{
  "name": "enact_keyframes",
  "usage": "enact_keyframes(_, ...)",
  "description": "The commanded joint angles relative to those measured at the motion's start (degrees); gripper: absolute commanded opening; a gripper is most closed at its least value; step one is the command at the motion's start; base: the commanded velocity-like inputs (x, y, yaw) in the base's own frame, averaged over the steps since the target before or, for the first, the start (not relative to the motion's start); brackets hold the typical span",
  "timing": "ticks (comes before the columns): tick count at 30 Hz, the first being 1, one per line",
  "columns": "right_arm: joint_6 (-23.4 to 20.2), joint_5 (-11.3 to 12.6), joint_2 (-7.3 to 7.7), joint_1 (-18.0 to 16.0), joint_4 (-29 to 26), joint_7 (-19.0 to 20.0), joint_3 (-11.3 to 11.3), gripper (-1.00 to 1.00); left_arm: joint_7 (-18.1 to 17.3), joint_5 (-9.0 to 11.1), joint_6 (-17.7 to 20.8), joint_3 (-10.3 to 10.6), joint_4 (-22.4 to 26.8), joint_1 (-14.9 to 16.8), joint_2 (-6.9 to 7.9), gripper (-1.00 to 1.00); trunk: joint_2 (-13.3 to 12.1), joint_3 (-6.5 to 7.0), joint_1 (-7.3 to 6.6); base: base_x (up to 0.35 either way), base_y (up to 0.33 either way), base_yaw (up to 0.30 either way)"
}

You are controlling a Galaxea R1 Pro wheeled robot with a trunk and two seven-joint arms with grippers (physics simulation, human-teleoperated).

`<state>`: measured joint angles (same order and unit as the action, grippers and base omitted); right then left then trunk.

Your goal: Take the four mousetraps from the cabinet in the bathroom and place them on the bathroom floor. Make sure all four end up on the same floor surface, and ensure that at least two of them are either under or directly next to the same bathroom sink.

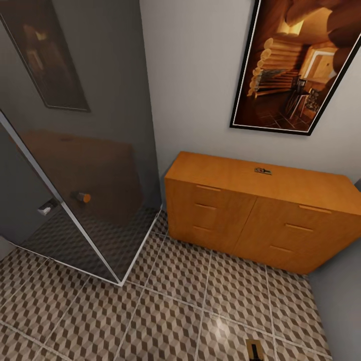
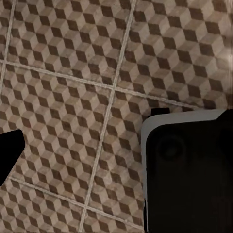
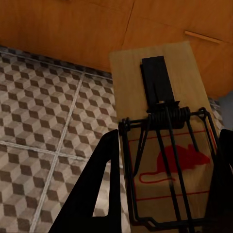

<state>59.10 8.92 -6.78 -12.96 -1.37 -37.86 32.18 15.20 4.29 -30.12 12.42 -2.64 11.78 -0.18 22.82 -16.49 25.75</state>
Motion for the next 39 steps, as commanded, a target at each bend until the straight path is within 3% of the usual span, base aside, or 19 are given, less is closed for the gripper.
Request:
enact_keyframes(1, 0.3, 0.7, -0.01, 0.0, 0.0, 0.2, 0.5, -1.00, 0.1, 0.5, 0.1, 0.4, 0.7, 0.1, -0.43, 1.00, 0.1, -0.10, 0.03, 0.000, 0.000, 0.000)
enact_keyframes(8, 0.3, 0.7, 0.06, 0.0, 0.0, 0.2, 0.5, -1.00, 0.1, 0.4, 5.7, 0.4, 9.0, 0.1, -1.34, 1.00, 0.1, -0.10, 0.03, 0.000, 0.000, 0.000)
enact_keyframes(11, 0.9, 0.1, -0.21, 0.8, 0.2, -0.5, 0.4, -1.00, -0.8, -0.6, 6.7, -0.4, 9.9, -0.9, -2.32, 1.00, 0.1, -0.09, 0.03, 0.000, 0.000, 0.000)
enact_keyframes(16, 0.8, 0.3, -0.22, 0.8, 0.2, -0.5, 0.4, -1.00, -2.5, -2.2, 8.3, -0.4, 11.5, -2.5, -2.38, 1.00, 0.1, -0.09, 0.03, 0.000, 0.000, 0.000)
enact_keyframes(22, 0.8, 0.6, 1.28, 1.5, 0.1, -0.2, 0.4, -1.00, -4.4, -4.2, 10.2, -0.2, 13.4, -3.5, -2.59, 1.00, 0.1, -0.09, 0.03, 0.000, 0.000, 0.000)
enact_keyframes(30, 0.8, 0.7, 1.71, 1.6, 0.2, -0.2, 0.4, -1.00, -7.0, -6.8, 12.8, -0.5, 14.5, -3.5, -2.68, 1.00, 0.1, -0.09, 0.03, 0.000, 0.000, 0.000)
enact_keyframes(39, 0.8, 0.8, 2.25, 1.6, 0.3, -0.1, 0.4, -1.00, -9.8, -9.7, 15.7, -3.4, 17.4, -3.5, -2.68, 1.00, 0.1, -0.09, 0.03, 0.000, 0.000, 0.000)
